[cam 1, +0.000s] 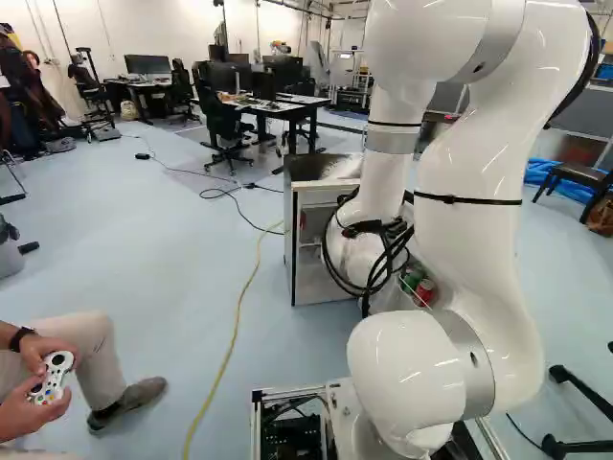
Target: Grab a drink from the fridge
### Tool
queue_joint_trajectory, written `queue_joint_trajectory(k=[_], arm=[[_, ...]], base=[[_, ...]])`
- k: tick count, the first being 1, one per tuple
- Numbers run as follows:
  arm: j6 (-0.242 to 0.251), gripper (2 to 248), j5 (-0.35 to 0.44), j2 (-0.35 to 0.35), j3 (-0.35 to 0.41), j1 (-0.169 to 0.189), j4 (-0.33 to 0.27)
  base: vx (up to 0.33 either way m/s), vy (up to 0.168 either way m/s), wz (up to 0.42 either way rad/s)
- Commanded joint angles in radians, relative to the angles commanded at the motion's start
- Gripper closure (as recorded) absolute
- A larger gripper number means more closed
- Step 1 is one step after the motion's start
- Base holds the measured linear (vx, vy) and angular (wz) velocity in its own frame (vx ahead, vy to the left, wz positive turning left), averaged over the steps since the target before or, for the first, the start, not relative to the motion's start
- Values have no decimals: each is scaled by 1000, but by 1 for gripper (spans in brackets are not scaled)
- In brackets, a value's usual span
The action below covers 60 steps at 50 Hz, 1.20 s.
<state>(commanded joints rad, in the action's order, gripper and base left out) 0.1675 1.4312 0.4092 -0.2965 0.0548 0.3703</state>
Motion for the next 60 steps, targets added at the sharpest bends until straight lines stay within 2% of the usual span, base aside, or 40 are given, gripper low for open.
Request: queue_joint_trajectory(k=[27, 43, 52, 60], arm=[[0, 3, -2, 119, -66, 57, -284], [0, 3, -32, 191, -112, 94, -451], [0, 3, -59, 232, -141, 116, -524], [0, 3, -74, 272, -175, 136, -547]], base=[[0, 0, 0], [0, 0, 0], [0, 0, 0], [0, 0, 0]])
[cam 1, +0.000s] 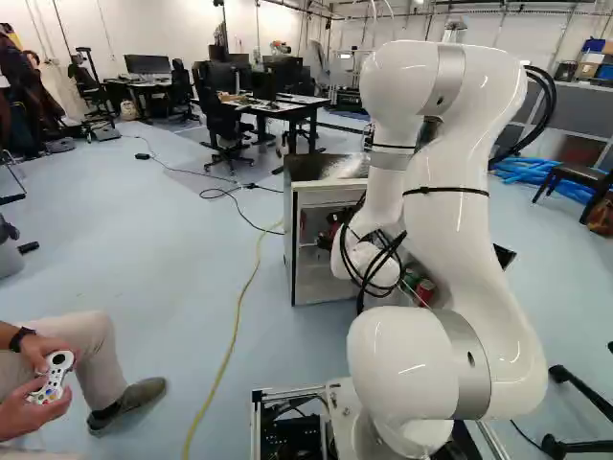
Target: Grab a drink from the fridge
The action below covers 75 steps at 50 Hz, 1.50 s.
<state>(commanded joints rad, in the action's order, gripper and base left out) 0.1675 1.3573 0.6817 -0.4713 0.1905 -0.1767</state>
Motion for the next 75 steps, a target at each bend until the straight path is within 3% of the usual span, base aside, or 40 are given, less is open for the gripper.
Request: queue_joint_trajectory(k=[12, 35, 75], arm=[[0, 3, -3, 64, -57, 14, -4], [0, 3, -3, 175, -158, 8, -3], [0, 3, -3, 351, -316, -2, 51]], base=[[0, 0, 0], [0, 0, 0], [0, 0, 0]])
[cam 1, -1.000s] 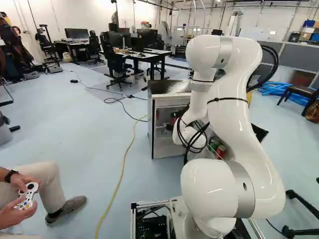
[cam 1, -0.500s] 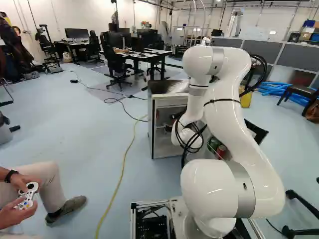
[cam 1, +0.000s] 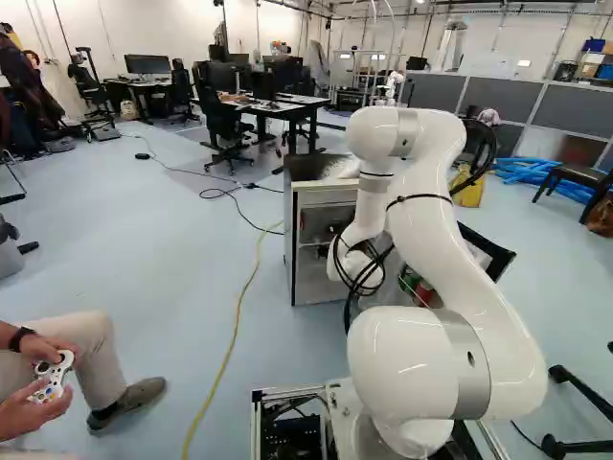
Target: Grab a drink from the fridge
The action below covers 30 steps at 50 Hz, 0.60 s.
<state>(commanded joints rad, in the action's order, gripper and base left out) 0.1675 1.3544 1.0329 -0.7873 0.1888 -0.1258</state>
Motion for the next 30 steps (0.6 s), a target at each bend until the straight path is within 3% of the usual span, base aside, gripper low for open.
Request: queue_joint_trajectory(k=[12, 30], arm=[[-11, 3, 0, 42, -28, 0, 9], [-162, 3, 0, 103, -70, 0, 9]], base=[[0, 0, 0], [0, 0, 0]])
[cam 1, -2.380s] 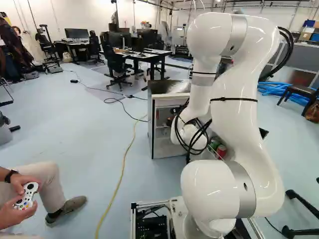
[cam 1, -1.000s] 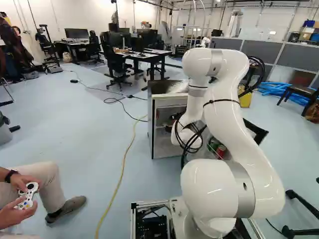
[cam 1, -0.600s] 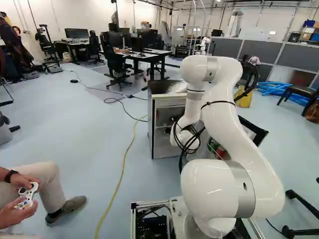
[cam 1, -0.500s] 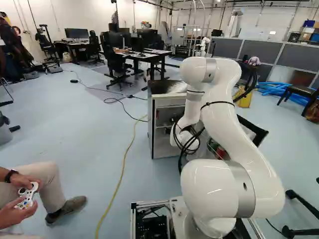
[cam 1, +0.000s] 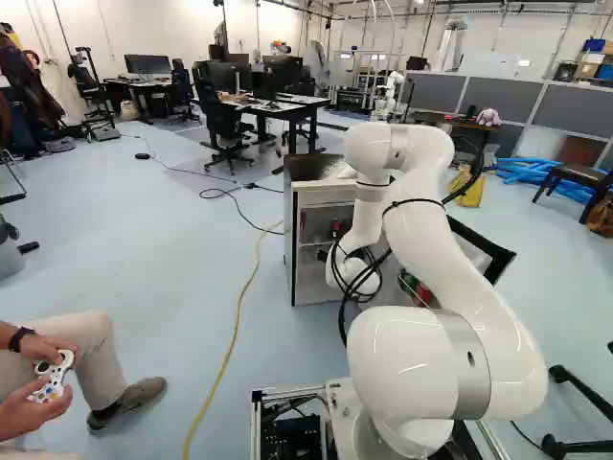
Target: Grab a drink from the fridge
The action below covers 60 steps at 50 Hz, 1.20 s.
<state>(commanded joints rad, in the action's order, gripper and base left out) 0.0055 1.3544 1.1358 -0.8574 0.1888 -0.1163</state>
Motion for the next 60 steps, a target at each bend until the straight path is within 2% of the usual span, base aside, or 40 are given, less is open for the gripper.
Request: queue_joint_trajectory(k=[21, 60], arm=[[-16, 3, 0, 14, -14, -1, 0], [-16, 3, 0, 54, -101, -12, 0]], base=[[0, 0, 0], [0, 0, 0]])
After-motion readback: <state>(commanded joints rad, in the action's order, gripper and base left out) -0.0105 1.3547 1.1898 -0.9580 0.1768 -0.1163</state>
